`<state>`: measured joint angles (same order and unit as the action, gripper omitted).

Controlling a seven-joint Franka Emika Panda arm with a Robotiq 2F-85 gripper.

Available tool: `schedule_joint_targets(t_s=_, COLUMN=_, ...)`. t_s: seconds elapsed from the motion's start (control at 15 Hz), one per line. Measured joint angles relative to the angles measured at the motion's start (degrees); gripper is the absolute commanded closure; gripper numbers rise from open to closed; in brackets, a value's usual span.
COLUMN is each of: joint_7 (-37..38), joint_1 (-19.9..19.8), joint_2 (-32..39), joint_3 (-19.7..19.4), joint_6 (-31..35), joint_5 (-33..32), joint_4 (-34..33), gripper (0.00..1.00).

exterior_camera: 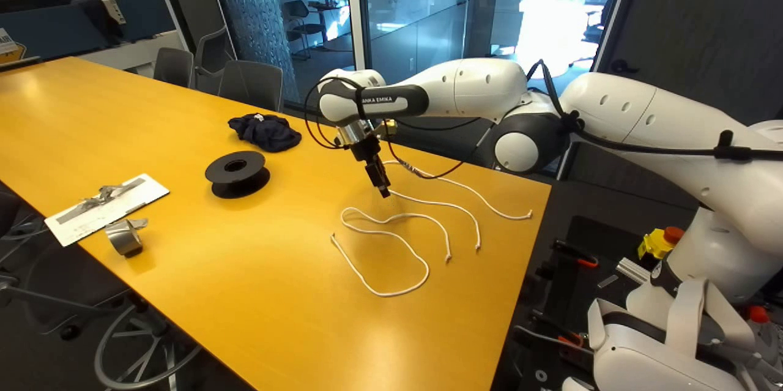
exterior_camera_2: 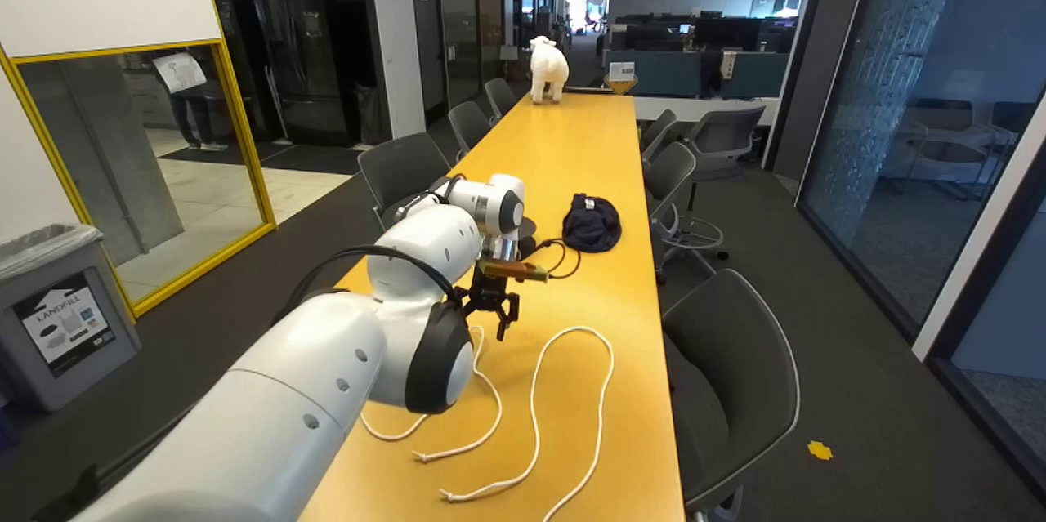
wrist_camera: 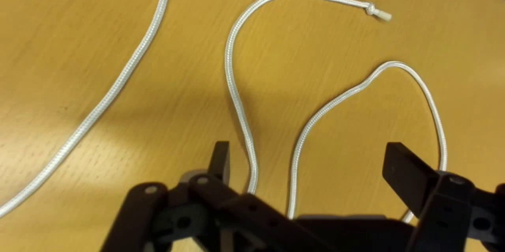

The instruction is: Untangle the ropes on the table.

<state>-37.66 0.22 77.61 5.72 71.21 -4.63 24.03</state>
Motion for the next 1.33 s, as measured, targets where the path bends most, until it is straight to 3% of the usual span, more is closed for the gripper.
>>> schedule_joint_targets(t_s=0.53, joint_7=20.13, joint_1=-0.23, joint_2=-11.77, joint_3=-0.14, joint_6=-7.67, joint_5=4.45, joint_4=-0.41, gripper=0.0)
schedule_joint_targets(t_s=0.87, joint_7=27.92, joint_1=-0.46, joint_2=-14.91, joint_3=-0.23, joint_6=-13.63, joint_5=5.4, joint_4=-0.33, gripper=0.0)
schedule_joint_targets(t_s=1.33, joint_7=35.05, joint_1=-0.16, joint_2=-18.59, joint_3=-0.85, joint_6=-11.19, joint_5=5.42, joint_4=-0.53, gripper=0.0)
